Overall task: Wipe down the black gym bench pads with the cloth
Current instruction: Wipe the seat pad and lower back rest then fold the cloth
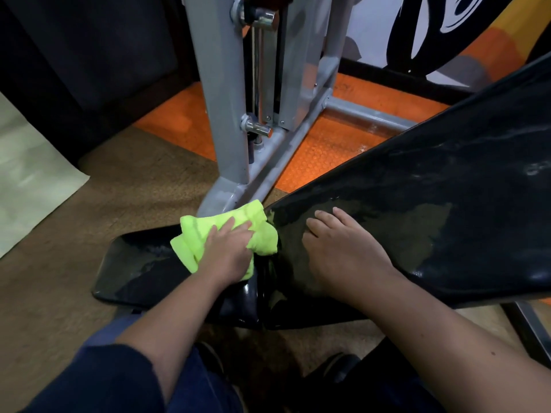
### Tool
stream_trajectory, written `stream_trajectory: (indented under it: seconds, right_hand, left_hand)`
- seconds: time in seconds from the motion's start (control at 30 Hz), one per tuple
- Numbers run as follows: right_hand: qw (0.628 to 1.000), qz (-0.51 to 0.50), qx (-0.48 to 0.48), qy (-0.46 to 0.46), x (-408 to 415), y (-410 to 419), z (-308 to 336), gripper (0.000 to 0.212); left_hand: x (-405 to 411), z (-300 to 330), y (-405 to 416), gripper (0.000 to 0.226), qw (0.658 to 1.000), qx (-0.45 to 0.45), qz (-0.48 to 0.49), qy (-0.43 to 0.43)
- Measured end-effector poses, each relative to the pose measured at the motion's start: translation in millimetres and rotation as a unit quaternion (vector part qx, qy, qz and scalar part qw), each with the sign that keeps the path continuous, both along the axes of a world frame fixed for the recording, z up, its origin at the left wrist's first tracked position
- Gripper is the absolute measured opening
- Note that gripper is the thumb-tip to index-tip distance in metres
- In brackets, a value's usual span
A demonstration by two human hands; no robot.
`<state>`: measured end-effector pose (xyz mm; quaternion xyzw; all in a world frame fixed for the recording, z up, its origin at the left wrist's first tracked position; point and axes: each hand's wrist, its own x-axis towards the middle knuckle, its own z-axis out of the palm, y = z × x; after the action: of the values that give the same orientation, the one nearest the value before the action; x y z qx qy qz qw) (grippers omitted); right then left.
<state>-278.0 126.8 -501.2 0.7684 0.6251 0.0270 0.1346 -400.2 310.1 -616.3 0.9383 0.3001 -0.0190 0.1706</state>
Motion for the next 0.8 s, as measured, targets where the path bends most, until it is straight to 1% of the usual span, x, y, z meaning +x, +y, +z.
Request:
stream_trajectory:
  seconds: [0.07, 0.17, 0.23, 0.3, 0.37, 0.4, 0.47, 0.53, 0.6, 0.67, 0.73, 0.8]
  right_hand:
    - [1.0, 0.0, 0.008, 0.001, 0, -1, 0, 0.041]
    - [1.0, -0.002, -0.001, 0.004, 1, 0, -2, 0.041]
    - [1.0, -0.003, 0.004, 0.001, 1, 0, -3, 0.04]
    - [1.0, -0.005, 0.014, 0.003, 1, -1, -3, 0.039]
    - [1.0, -0.008, 0.014, 0.008, 1, 0, -3, 0.039]
    - [1.0, -0.007, 0.01, 0.006, 1, 0, -3, 0.039]
    - [1.0, -0.005, 0.008, -0.001, 2, 0, -5, 0.039]
    - [1.0, -0.005, 0.018, -0.002, 2, 0, -5, 0.037]
    - [1.0, -0.006, 0.019, 0.001, 2, 0, -5, 0.037]
    - [1.0, -0.008, 0.014, 0.004, 2, -1, -6, 0.037]
    - [1.0, -0.007, 0.017, 0.001, 2, -1, -6, 0.038]
    - [1.0, -0.008, 0.018, 0.003, 1, -1, -5, 0.039]
  left_hand:
    - [-1, 0, -12, 0.055, 1.0, 0.016, -0.01, -0.01]
    - [-14, -4, 3, 0.06, 0.999, -0.001, -0.044, 0.021]
    - [-9, -2, 6, 0.058, 1.0, 0.008, -0.012, 0.021]
    - [-4, -2, -10, 0.055, 0.999, 0.032, 0.001, -0.004]
    - [-11, -10, -14, 0.056, 0.999, 0.036, -0.038, -0.005]
    - [-16, -10, -8, 0.057, 0.998, 0.021, -0.051, 0.006]
    - [-14, -5, 1, 0.057, 0.999, 0.011, -0.033, 0.024]
    - [-10, 0, -12, 0.054, 1.0, 0.029, -0.001, 0.005]
    - [-12, -2, -23, 0.055, 0.999, 0.031, -0.014, -0.013]
    - [-18, -4, -16, 0.056, 0.999, 0.008, -0.04, 0.001]
    - [-13, -1, -9, 0.054, 1.0, 0.005, -0.022, 0.012]
    - [-6, 2, -20, 0.051, 1.0, 0.022, 0.008, -0.008]
